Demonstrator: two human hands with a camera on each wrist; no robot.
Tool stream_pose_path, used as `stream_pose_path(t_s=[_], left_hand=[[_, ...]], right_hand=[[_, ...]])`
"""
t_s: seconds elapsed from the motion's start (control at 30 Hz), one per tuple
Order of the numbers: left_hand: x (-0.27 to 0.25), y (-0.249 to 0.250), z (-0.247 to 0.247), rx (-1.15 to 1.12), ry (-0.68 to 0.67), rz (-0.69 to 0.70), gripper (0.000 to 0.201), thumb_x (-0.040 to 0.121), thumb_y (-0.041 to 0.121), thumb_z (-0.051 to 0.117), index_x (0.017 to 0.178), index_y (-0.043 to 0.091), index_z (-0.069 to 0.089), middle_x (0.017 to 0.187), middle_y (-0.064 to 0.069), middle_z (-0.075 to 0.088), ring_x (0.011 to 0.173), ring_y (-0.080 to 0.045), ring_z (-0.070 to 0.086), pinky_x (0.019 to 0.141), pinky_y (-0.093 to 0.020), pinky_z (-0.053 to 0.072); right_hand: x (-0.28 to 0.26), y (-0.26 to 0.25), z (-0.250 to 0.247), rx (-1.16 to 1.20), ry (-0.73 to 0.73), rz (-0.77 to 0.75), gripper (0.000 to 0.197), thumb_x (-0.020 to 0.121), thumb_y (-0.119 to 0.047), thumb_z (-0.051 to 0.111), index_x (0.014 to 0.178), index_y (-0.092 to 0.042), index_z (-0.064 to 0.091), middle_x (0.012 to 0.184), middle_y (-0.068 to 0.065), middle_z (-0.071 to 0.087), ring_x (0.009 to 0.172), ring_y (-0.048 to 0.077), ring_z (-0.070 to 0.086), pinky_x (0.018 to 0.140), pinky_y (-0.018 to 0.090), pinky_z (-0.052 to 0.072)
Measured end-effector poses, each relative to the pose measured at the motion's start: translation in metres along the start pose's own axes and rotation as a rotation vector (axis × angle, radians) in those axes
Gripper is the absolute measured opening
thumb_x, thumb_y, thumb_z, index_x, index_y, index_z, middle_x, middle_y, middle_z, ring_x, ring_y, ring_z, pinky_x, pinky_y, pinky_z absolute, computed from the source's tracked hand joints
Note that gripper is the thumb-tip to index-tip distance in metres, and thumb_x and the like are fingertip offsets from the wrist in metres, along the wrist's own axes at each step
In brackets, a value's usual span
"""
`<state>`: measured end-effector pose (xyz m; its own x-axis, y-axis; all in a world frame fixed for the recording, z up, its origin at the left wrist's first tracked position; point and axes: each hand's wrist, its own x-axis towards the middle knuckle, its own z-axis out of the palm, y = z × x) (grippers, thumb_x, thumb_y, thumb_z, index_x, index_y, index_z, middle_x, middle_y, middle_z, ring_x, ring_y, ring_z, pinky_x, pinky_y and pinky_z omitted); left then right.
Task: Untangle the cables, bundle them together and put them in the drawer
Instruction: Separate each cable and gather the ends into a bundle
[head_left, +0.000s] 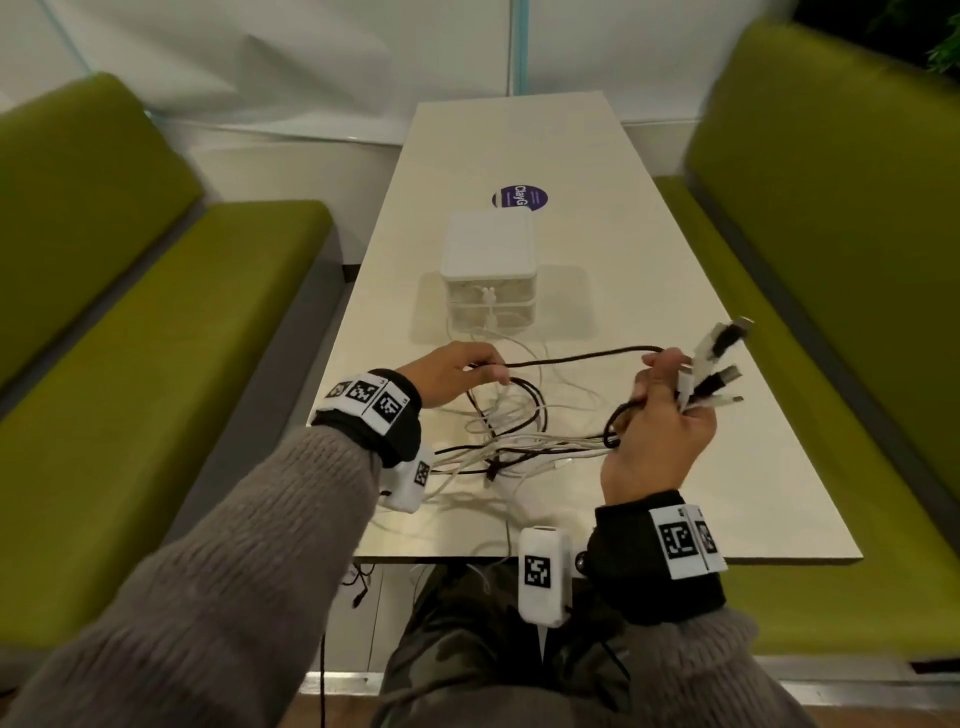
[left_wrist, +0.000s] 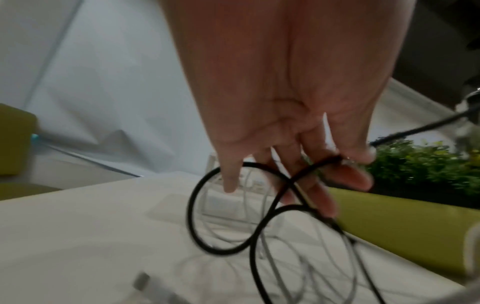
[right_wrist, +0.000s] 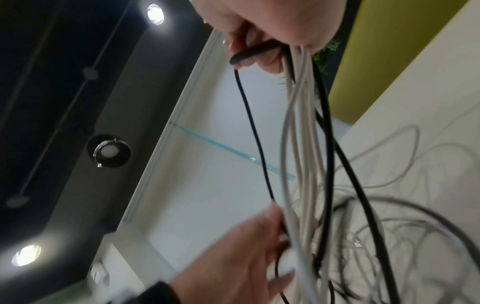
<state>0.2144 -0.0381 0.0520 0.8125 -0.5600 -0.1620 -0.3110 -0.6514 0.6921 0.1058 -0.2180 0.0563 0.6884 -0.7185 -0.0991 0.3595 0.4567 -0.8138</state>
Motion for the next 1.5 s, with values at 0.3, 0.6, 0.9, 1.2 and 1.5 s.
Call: stream_pose_path(t_s=[0.3,0.6,0.9,1.2,1.5], left_hand=[[-0.006,0.001,-0.027,-0.033,0.136,0.022,0.021,0.098,0.016,0.044,0.086,0.019,0.061,0.077,0.004,0.058,0.073,-0.003,0.052,0.073,-0.017,0.039],[-0.019,0.058,0.012,-0.107,0.183,0.281,0.017,0.097,0.026,0.048,0.089,0.020,0.063,0.087,0.002,0.063,0.083,-0.020,0.054,0.077,-0.024,0.041],[-0.020,0.055,0.022,-0.073,0.229,0.221,0.022,0.095,0.029,0.050,0.077,0.021,0.059,0.074,0.010,0.057,0.071,0.001,0.051,0.068,-0.011,0.037],[-0.019,0.019,0.000,-0.008,0.157,0.105,0.007,0.086,0.011,0.065,0.087,0.019,0.066,0.085,0.009,0.056,0.078,-0.002,0.051,0.076,-0.018,0.043],[-0.023,0.017,-0.029,-0.906,0.135,0.131,0.052,0.075,-0.032,0.037,0.085,0.008,0.069,0.087,-0.009,0.069,0.090,-0.020,0.065,0.089,-0.039,0.054]], right_hand=[[0.005,0.012,0.004,-0.052,0.048,-0.010,0.008,0.091,-0.012,0.060,0.098,-0.017,0.061,0.095,-0.002,0.061,0.084,0.008,0.056,0.081,0.023,0.044],[-0.016,0.025,0.016,-0.286,-0.309,0.044,0.023,0.076,-0.030,0.078,0.094,-0.018,0.069,0.085,-0.011,0.072,0.083,0.001,0.067,0.077,0.016,0.049],[-0.008,0.029,0.011,-0.294,-0.177,-0.019,0.016,0.087,-0.027,0.068,0.076,-0.015,0.069,0.075,-0.014,0.065,0.066,-0.008,0.059,0.067,0.007,0.044],[-0.011,0.026,0.003,-0.221,-0.018,-0.020,0.017,0.091,-0.026,0.063,0.083,-0.012,0.070,0.093,-0.012,0.065,0.080,-0.007,0.059,0.078,0.009,0.043],[0.008,0.028,-0.009,-0.156,0.187,0.039,0.031,0.078,-0.055,0.066,0.075,-0.024,0.069,0.074,-0.005,0.047,0.064,0.013,0.041,0.064,0.033,0.037]])
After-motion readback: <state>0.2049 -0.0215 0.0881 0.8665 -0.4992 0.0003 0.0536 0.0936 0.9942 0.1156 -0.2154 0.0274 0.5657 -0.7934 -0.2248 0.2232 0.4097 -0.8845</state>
